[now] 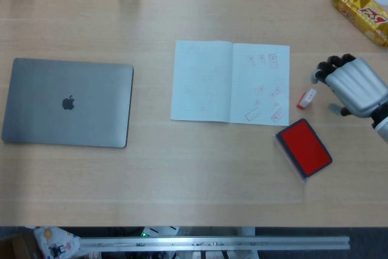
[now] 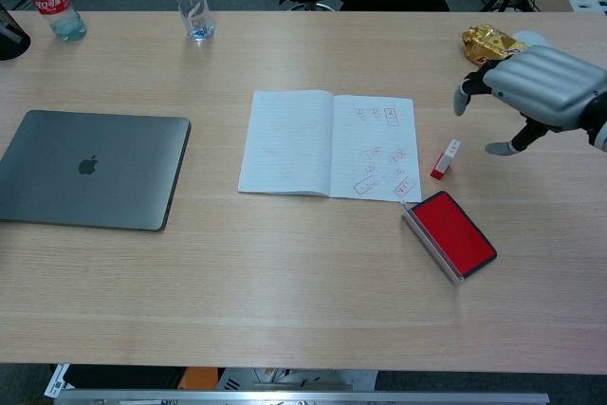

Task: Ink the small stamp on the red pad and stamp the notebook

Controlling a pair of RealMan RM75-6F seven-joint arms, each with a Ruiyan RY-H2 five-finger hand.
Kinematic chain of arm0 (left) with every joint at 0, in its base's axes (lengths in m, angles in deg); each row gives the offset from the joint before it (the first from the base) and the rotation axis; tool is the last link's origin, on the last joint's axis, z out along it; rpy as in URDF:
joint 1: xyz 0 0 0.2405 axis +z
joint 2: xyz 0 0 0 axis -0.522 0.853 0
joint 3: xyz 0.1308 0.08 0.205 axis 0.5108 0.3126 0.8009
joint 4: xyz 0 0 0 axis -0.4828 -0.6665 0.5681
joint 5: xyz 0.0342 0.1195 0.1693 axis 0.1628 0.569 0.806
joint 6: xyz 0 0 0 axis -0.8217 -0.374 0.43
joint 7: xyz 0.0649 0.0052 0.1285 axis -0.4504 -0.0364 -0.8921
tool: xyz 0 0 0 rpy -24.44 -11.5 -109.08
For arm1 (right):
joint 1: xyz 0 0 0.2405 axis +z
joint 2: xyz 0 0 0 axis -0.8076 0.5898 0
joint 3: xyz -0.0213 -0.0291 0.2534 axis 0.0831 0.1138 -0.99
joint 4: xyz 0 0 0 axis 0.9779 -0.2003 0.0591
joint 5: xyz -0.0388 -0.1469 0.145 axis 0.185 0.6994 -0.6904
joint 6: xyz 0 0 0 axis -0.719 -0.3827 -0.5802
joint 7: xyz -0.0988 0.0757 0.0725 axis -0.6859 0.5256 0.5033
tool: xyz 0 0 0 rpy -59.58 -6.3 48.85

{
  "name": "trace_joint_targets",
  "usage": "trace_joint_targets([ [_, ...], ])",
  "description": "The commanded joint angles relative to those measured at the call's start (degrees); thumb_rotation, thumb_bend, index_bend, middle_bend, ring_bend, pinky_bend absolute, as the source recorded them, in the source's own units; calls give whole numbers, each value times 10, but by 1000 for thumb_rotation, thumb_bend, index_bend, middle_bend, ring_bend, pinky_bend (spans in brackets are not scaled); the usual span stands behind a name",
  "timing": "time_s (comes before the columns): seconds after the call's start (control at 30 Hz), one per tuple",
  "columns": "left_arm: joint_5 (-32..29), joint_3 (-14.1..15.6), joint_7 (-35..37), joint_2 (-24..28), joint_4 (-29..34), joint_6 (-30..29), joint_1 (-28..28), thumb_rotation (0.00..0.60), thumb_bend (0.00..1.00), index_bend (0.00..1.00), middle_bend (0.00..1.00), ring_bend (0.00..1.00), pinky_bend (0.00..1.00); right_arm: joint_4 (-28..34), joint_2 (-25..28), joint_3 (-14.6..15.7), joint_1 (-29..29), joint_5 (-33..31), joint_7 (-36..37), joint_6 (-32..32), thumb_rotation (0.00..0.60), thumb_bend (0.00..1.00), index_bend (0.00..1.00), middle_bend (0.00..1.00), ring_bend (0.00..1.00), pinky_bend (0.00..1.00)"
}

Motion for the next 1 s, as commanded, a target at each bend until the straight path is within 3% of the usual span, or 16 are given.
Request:
trace_joint_targets([
  [0.03,-3,2,0,1,0,4,1,600,212,45,0,47,89,-21,-24,1,17,-21,-19,-25,600,134,398,358,270,368],
  [0.43,-6,3,-3,1,3,13,-1,600,212,45,0,47,89,-62,-64,17,39,-55,-41,-50,600,134,398,356,267,368],
  [1.0,-5,4,0,0,0,14,1,600,212,44,0,47,89,-81,-75,37,43,-97,-57,-58,600,134,398,356,267,368],
])
